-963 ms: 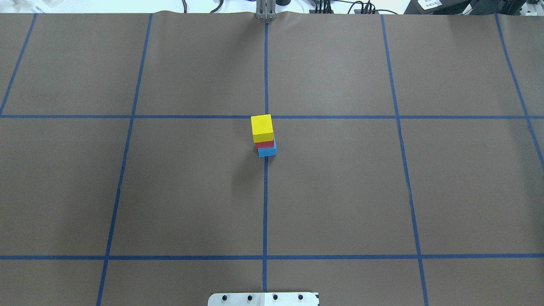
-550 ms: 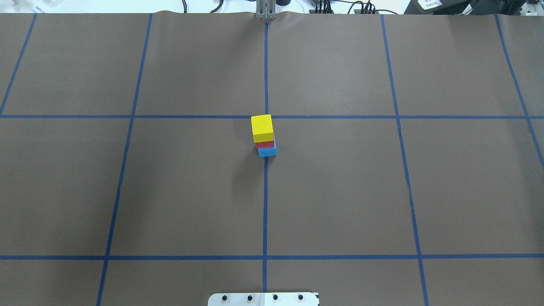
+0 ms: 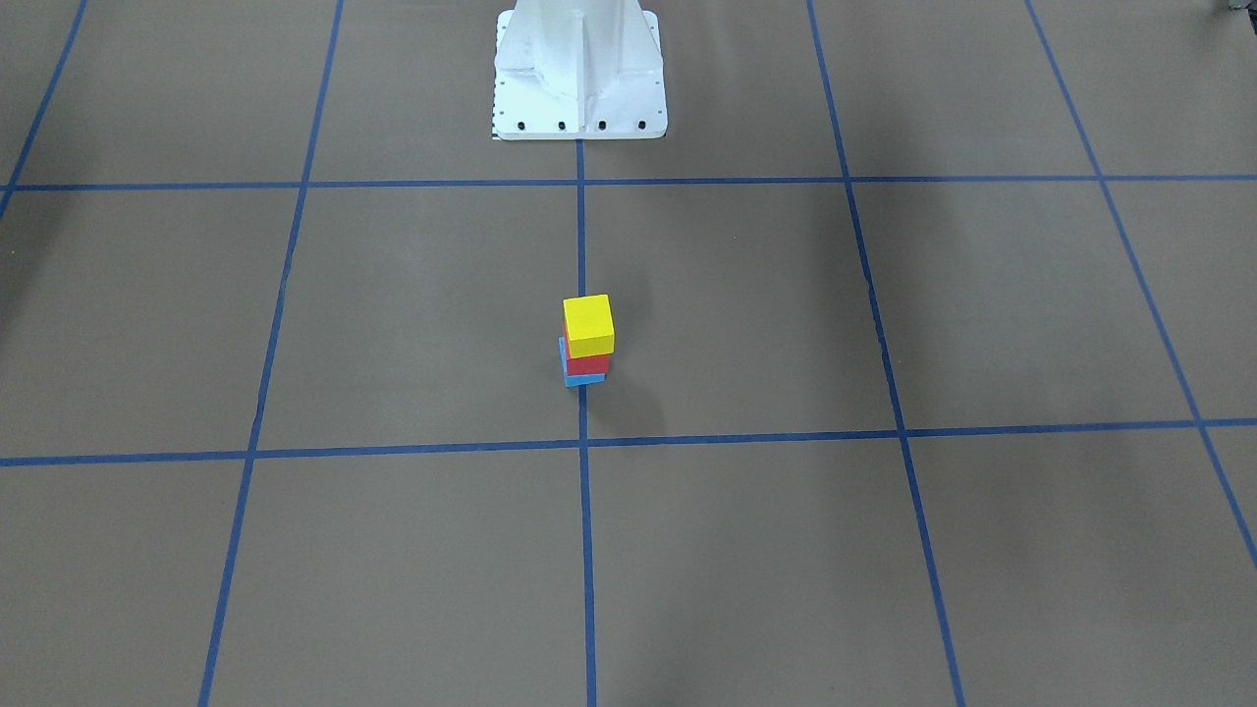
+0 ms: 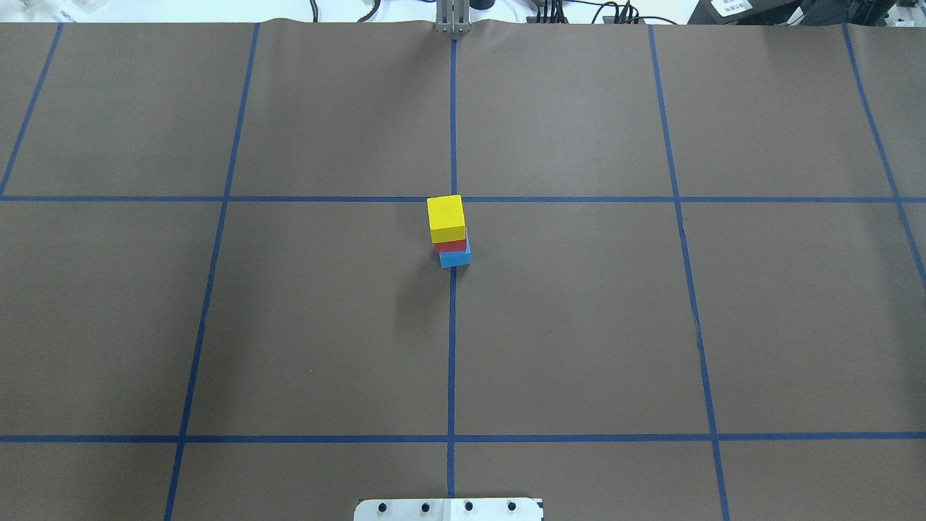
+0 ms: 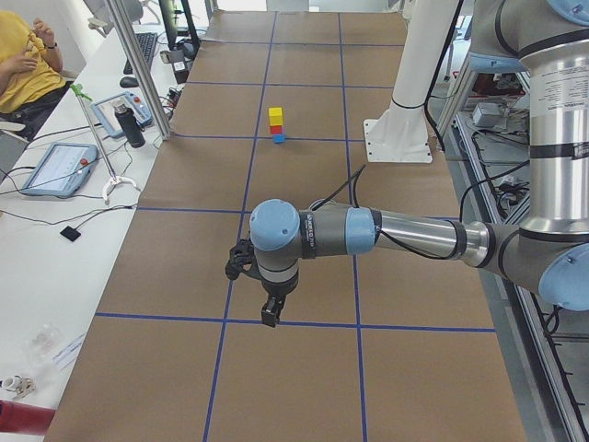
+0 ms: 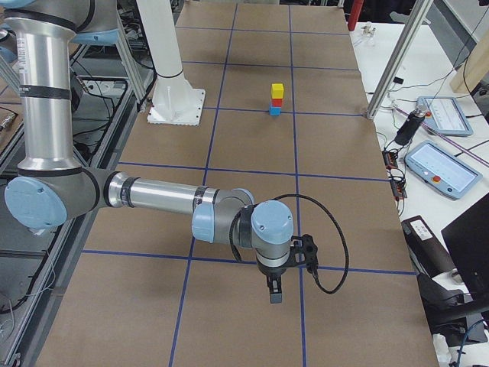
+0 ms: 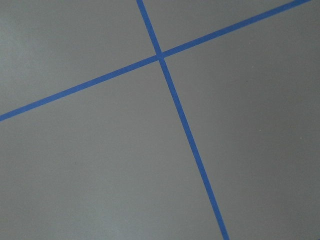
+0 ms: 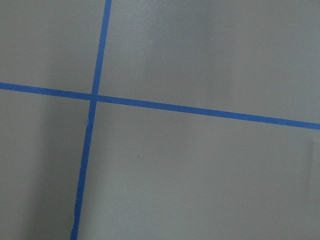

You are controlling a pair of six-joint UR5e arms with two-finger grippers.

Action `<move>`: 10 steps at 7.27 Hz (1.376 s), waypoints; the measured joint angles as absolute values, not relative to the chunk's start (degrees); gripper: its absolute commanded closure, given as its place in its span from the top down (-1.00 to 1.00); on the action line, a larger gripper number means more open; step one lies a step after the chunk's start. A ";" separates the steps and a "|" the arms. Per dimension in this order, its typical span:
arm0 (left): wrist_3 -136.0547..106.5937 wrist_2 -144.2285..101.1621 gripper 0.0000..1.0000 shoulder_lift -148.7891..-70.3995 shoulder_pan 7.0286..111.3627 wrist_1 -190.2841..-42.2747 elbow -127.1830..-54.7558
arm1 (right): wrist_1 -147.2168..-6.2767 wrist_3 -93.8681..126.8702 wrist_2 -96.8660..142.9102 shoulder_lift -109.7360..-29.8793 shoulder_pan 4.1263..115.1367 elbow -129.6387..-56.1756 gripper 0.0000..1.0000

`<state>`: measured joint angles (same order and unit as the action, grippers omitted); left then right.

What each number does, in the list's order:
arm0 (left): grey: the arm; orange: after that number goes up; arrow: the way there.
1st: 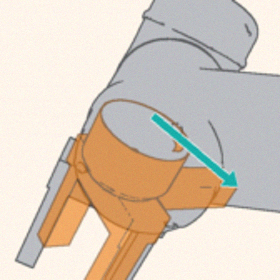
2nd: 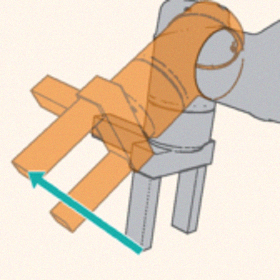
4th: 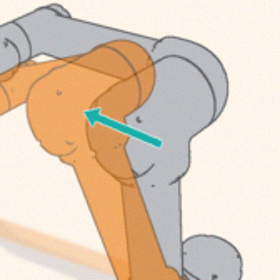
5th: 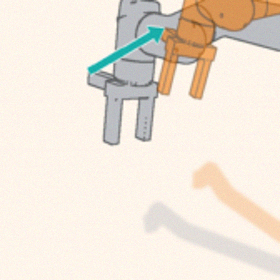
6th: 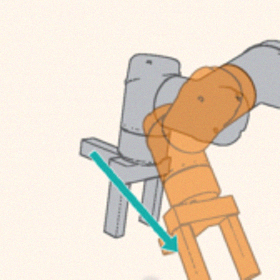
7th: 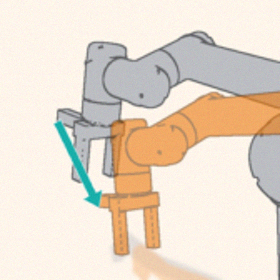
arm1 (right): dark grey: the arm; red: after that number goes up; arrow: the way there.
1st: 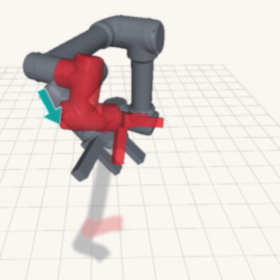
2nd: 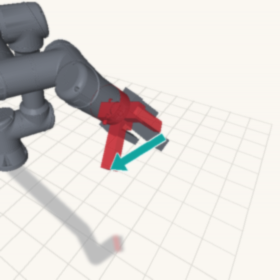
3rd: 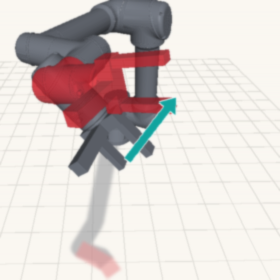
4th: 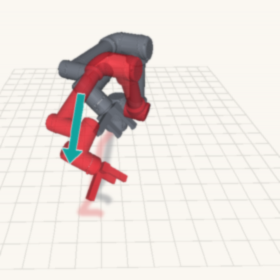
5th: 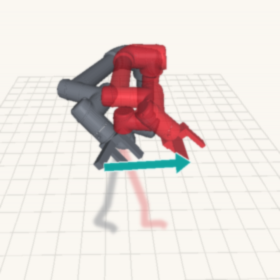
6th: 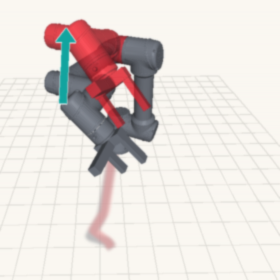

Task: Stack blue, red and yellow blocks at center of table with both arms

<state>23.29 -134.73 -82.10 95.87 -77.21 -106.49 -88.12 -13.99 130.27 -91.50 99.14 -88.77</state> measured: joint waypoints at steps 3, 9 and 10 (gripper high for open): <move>22.26 -135.12 1.00 -81.72 96.06 -77.69 -108.07 | -88.15 -13.81 130.33 -91.35 99.14 -88.77 0.99; 22.17 -134.73 1.00 -81.31 95.99 -79.46 -105.78 | -88.10 -13.60 130.42 -91.37 99.13 -88.66 0.99; 22.21 -134.74 1.00 -81.30 95.98 -79.47 -105.59 | -88.08 -13.57 130.43 -91.39 99.09 -88.63 0.99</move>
